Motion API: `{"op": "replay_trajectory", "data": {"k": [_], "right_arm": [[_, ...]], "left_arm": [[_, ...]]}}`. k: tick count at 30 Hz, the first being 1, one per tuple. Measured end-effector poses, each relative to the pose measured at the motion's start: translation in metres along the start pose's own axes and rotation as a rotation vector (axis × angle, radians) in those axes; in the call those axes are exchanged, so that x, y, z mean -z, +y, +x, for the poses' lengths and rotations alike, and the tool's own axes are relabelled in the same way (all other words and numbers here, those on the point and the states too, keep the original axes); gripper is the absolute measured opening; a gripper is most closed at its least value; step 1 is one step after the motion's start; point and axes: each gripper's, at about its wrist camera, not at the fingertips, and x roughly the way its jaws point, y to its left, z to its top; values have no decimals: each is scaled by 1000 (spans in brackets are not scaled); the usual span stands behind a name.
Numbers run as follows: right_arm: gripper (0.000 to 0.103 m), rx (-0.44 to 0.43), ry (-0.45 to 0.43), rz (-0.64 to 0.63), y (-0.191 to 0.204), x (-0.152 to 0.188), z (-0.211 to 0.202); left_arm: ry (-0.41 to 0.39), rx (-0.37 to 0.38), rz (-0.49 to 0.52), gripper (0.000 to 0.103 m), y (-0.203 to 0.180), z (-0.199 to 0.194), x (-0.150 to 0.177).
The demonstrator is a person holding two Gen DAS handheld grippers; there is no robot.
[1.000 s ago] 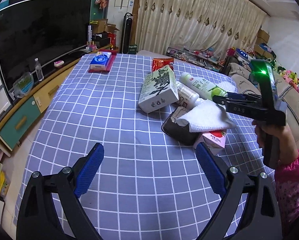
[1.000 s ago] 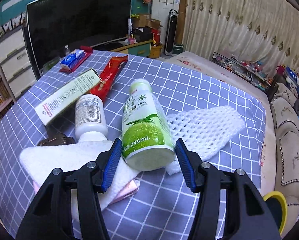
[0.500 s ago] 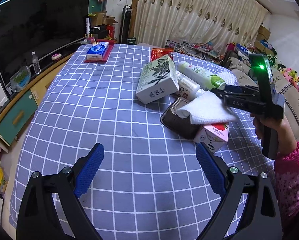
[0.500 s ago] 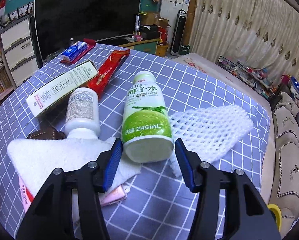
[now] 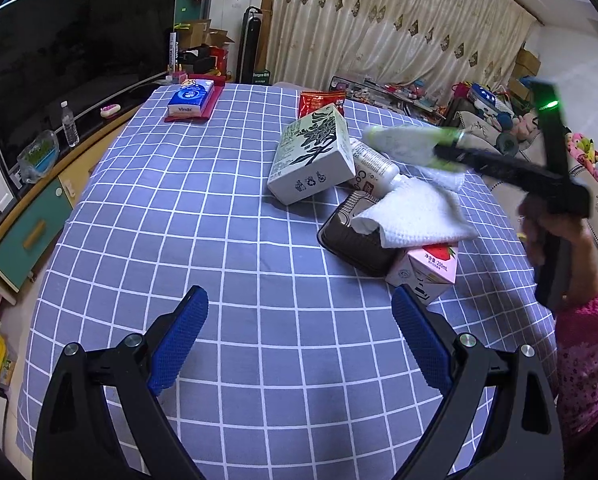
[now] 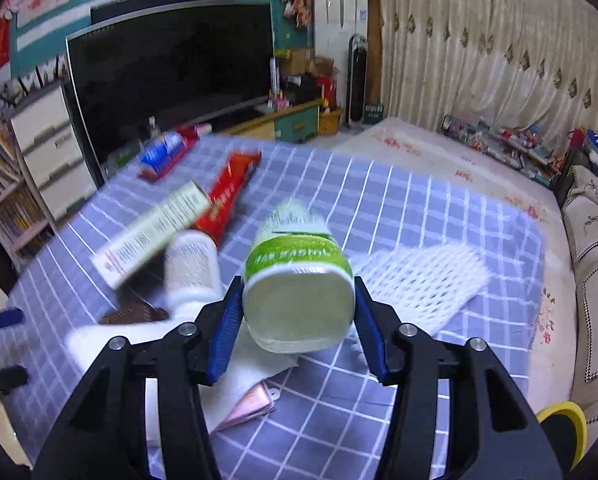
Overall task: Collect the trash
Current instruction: 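Lift the coconut-water bottle with the right gripper toward the bin, then lower the bottle into the yellow-rimmed bin and open the right gripper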
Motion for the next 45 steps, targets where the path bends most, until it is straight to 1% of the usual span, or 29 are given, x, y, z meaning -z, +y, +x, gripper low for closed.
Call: {"op": "replay_trajectory", "data": {"k": [3,7,12,18,23,28,33,36,41,43,44,45], "right_arm": [[50,-2,-55,14,0,-7,-30],[49,4,-89,19,2,-9,-58],[49,3,-96,36,4,-2,-73],[49,-10,-122,79,-5,1,-88],[49,1,-146,100,-11,2,-100],[49,14,-167,129,-21,6,-115],[49,44,-195,176,-41,17,-143],[49,96,-216,207,-59,28,-165],[49,248,-235,283,-99,59,-204],[49,327,-211,337,-125,77,-211],[49,352,-196,356,-133,85,-212],[49,383,-166,379,-145,96,-210]], "left_arm": [[1,6,6,92,-3,1,1],[-1,11,15,92,-6,-1,2],[-11,10,21,92,-8,-6,2],[-10,13,39,92,-16,-8,3],[-8,19,57,92,-24,-8,2],[-2,24,69,92,-29,-6,2],[-1,29,78,92,-33,-6,1],[-1,37,85,92,-37,-5,0],[4,48,105,92,-46,-2,1],[6,51,108,92,-49,0,0],[8,53,113,92,-52,1,0],[9,54,117,92,-54,2,0]]}}
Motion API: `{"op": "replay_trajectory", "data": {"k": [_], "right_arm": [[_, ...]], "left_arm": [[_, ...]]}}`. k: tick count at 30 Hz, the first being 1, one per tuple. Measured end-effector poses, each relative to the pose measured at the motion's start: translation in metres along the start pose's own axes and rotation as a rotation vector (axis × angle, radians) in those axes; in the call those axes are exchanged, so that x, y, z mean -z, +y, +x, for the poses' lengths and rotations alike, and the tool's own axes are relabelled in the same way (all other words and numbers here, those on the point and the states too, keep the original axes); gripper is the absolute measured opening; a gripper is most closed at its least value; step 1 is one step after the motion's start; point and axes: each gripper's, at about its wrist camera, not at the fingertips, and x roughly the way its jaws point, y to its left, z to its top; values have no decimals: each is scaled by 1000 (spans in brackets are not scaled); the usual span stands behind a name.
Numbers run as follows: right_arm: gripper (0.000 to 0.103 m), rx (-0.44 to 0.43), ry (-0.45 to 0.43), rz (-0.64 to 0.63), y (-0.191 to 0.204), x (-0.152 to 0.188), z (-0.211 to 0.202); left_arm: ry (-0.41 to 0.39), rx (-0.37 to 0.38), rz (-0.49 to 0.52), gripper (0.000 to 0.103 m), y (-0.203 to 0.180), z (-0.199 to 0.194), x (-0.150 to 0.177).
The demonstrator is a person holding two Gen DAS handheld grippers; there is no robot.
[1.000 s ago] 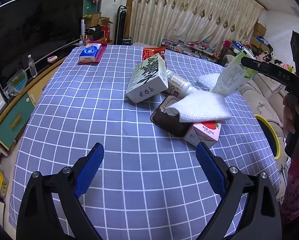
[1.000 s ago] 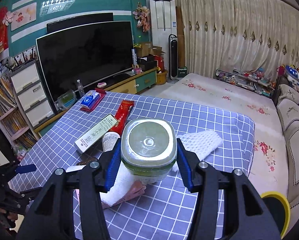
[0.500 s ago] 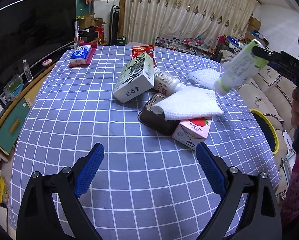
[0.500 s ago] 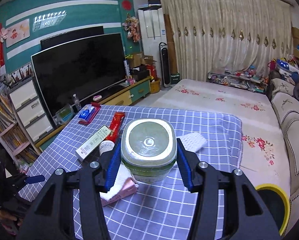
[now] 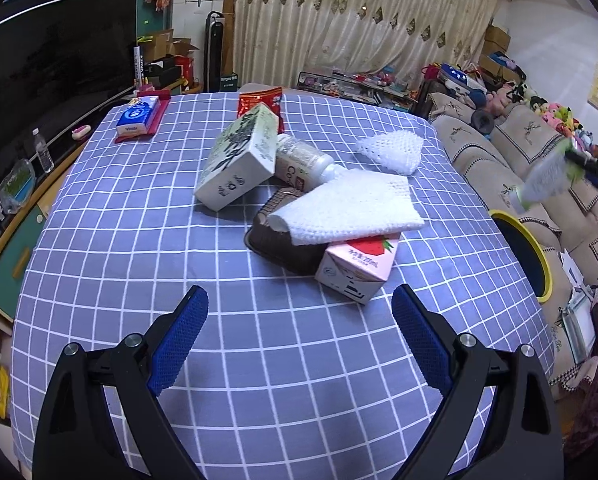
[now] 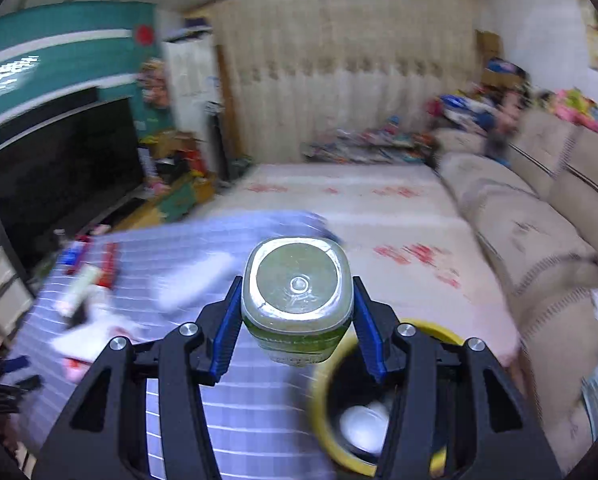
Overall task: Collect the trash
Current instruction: 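Lower the bottle into the yellow-rimmed bin and open the right gripper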
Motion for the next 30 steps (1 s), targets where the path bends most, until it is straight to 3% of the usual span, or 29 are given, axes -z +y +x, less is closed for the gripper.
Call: {"op": "replay_trajectory", "data": {"k": [6,12,19,30], "right_arm": [[49,115,209,89,-60,53,68],[50,171,342,144,-80,100,123],[50,179,395,143,-81,116,140],[53,171,352,135,-74,106,121]], "left_arm": [[13,5,29,92,-15,7,-2],[28,-7,61,92,-25,14,-4],[36,-6,78,92,-32,23,-8],[40,1,93,92,-34,31,-10]]}}
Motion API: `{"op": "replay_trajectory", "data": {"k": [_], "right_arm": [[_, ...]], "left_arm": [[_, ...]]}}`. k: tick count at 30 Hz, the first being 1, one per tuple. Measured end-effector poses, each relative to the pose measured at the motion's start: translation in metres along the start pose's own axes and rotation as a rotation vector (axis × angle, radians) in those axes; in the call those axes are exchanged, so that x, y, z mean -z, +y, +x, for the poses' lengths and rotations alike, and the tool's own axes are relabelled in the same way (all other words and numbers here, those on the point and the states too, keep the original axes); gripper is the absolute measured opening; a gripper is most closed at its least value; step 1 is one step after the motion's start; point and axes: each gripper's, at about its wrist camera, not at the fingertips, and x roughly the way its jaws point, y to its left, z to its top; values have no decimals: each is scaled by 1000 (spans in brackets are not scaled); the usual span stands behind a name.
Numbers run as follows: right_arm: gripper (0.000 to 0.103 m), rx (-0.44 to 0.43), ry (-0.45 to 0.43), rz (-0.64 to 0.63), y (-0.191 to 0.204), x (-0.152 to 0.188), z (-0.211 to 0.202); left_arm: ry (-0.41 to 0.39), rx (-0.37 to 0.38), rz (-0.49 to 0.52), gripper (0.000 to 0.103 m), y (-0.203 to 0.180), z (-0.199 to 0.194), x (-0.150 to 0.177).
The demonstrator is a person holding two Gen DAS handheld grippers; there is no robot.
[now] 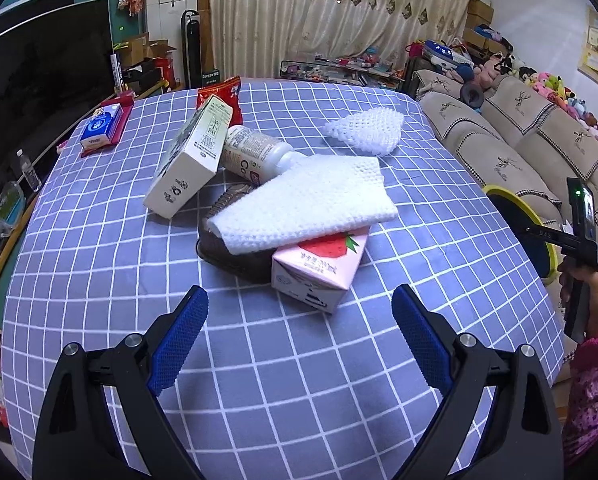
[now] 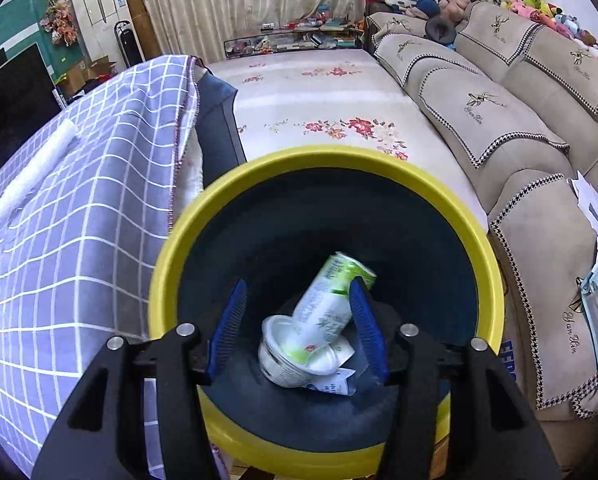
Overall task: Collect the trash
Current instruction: 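Lower the bottle into the yellow-rimmed bin and open the right gripper, then grasp the white knit cloth with the left gripper and lift it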
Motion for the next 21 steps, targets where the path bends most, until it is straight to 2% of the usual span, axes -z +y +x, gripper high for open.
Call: {"op": "replay_trajectory", "data": {"k": [9,14,18,21], "right_arm": [[54,-19,-14,3,1,6,-12],[54,-22,-17,9,-1,5,-15],[54,-26,-21,11,-2,6,-17],[54,-34,-26,10,-2,7,-20]], "left_arm": [[-35,30,74,92,-3,14,-40],[3,52,135,88,-11,36,-56],[32,63,140,87,-12,50,-62],[54,76,135,79,-11,57,-62]]}}
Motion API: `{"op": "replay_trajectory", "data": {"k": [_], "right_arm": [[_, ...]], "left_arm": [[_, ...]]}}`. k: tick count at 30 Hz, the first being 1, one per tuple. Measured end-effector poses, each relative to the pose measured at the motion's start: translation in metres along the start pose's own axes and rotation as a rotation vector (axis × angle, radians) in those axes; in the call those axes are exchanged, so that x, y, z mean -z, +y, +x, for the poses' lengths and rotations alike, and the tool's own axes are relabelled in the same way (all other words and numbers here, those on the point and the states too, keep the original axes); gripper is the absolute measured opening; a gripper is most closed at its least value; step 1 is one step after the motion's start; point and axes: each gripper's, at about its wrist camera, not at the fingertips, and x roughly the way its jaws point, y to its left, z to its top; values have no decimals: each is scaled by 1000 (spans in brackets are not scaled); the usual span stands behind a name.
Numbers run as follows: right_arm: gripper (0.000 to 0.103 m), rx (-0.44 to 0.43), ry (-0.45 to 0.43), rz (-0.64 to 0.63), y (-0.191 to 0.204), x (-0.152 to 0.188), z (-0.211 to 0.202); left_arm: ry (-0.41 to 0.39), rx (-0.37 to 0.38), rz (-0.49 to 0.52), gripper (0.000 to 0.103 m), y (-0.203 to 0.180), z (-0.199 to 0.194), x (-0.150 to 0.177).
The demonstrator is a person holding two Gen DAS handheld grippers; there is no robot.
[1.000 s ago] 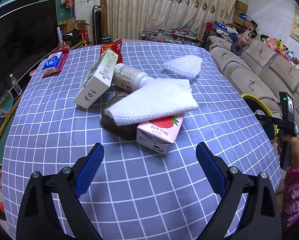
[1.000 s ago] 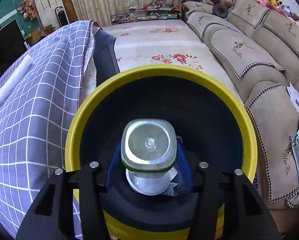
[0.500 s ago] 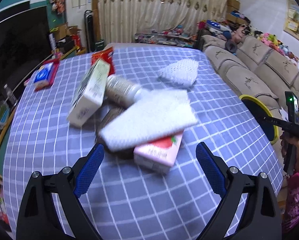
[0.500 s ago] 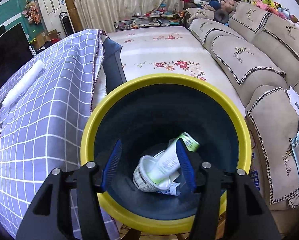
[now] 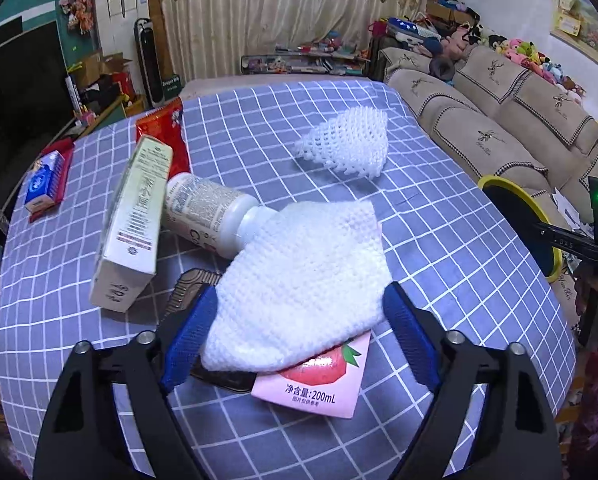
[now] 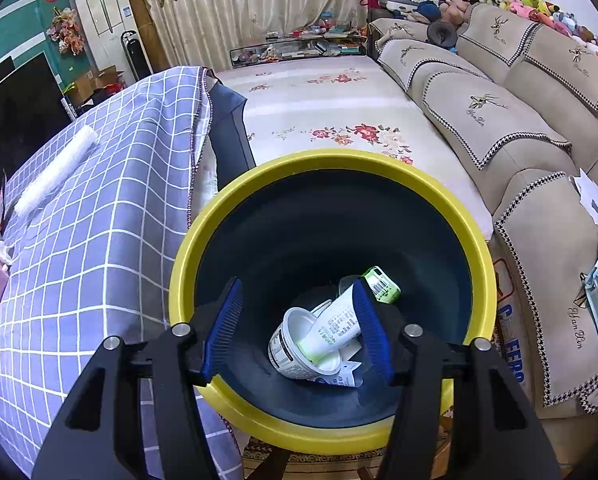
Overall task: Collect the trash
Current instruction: 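Grasp the white knit cloth with the left gripper and lift it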
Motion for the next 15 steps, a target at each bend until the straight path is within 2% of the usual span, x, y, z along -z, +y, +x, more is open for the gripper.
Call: {"op": "replay_trajectory", "data": {"k": [2,7,8,11,15], "right_arm": [[54,-6,-4,-2,1,0,-2],[55,-20,-5,-13,8,1,-4],[55,-21,-4,-14,9,1,-4],[55,-26,-3,-17,11,3,-5],[55,-28,-10,-19,12,4,-9]], "left_arm": [[-2,14,-9,76,1,2,0],[2,60,-14,54,0,2,-1],[4,67,-13,52,-1,2,-2],[-4,60,-21,44,-1,-2,-3],[-24,56,-41,24,4,-12,-7]]}}
